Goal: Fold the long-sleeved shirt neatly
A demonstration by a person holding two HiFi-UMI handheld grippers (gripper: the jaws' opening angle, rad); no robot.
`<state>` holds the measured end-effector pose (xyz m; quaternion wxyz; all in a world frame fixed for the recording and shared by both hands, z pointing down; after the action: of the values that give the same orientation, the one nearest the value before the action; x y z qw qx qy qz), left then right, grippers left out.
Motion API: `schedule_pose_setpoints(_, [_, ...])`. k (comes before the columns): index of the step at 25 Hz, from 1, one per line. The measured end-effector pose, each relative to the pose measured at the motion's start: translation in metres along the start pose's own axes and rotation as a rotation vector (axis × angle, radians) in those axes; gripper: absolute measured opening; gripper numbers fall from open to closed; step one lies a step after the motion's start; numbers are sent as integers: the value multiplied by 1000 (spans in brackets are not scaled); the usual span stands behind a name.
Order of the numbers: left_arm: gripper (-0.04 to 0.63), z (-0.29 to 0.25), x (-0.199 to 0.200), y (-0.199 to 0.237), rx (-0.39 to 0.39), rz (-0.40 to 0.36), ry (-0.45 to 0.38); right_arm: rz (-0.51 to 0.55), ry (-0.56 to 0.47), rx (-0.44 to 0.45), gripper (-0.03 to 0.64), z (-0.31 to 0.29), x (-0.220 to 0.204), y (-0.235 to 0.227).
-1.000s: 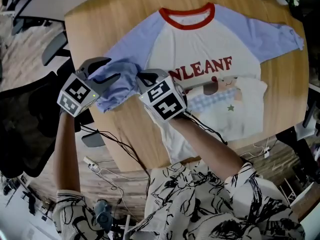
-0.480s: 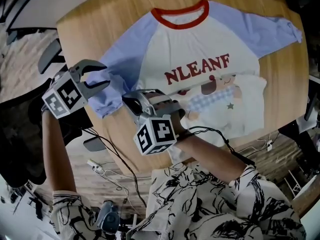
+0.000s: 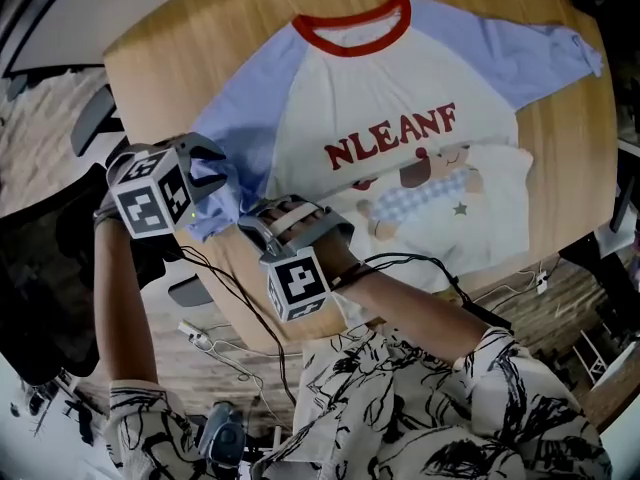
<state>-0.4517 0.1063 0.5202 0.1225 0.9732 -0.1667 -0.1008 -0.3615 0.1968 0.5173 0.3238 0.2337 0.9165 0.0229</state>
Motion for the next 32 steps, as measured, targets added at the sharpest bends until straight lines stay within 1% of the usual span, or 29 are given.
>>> schedule_pose_setpoints(3, [110, -12, -1, -6, -30, 1, 30, 30, 12, 13, 15, -4, 0, 5])
schedule_pose_setpoints(4, [94, -13, -2, -7, -32, 7, 25, 33, 14, 14, 15, -5, 0, 6])
schedule_pose_setpoints(5, [63, -12, -3, -8, -30, 16, 14, 31, 16, 16, 15, -6, -1, 6])
schedule_pose_setpoints(6, [32, -10, -3, -8, -26, 25, -2, 25, 17, 16, 15, -5, -1, 5])
schedule_pose_setpoints(7, [24, -7, -4, -10, -20, 36, -21, 17, 17, 13, 15, -4, -1, 4])
schedule_pose_setpoints(9, [20, 6, -6, -12, 8, 66, -75, -9, 6, 4, 15, 2, 0, 0])
schedule_pose_setpoints(10, [19, 15, -6, -11, 38, 84, -110, -31, -5, -1, 15, 6, 1, -3])
schedule_pose_setpoints(11, [20, 26, -6, -11, 76, 104, -152, -64, -21, -8, 15, 12, 1, -6])
schedule_pose_setpoints(13, [20, 51, -4, -9, 159, 152, -260, -171, -76, -29, 15, 27, 3, -19])
schedule_pose_setpoints(16, [20, 93, 7, -6, 296, 214, -446, -394, -205, -58, 15, 62, 2, -49])
schedule_pose_setpoints(17, [20, 108, 13, -4, 343, 245, -502, -467, -250, -66, 15, 76, -2, -60])
schedule_pose_setpoints(19, [20, 133, 28, -1, 426, 312, -579, -596, -329, -76, 15, 103, -14, -79])
schedule_pose_setpoints(20, [20, 143, 38, 0, 465, 328, -591, -651, -363, -77, 15, 117, -22, -87])
schedule_pose_setpoints(21, [20, 151, 48, 2, 503, 330, -586, -697, -394, -75, 15, 130, -31, -94])
schedule_pose_setpoints(24, [20, 166, 87, 7, 588, 304, -540, -790, -455, -63, 15, 171, -58, -114])
schedule_pose_setpoints(27, [20, 180, 129, 17, 663, 301, -532, -812, -469, -76, 15, 209, -85, -131])
schedule_pose_setpoints(29, [20, 187, 158, 26, 710, 283, -524, -822, -471, -91, 15, 231, -103, -142])
schedule_pose_setpoints(32, [20, 198, 201, 41, 742, 238, -510, -839, -481, -109, 15, 262, -127, -158])
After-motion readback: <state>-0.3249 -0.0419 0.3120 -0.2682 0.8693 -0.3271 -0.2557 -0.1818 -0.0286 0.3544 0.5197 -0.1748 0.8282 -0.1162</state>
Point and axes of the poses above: the fingertips, and each gripper's own axes: z backward along the fingers, y to its left, x out of its top, the point moved 6 cm from there along z, backward along the fingers, and after that the axes turned 9 degrees about y, right-handed, at the moved point
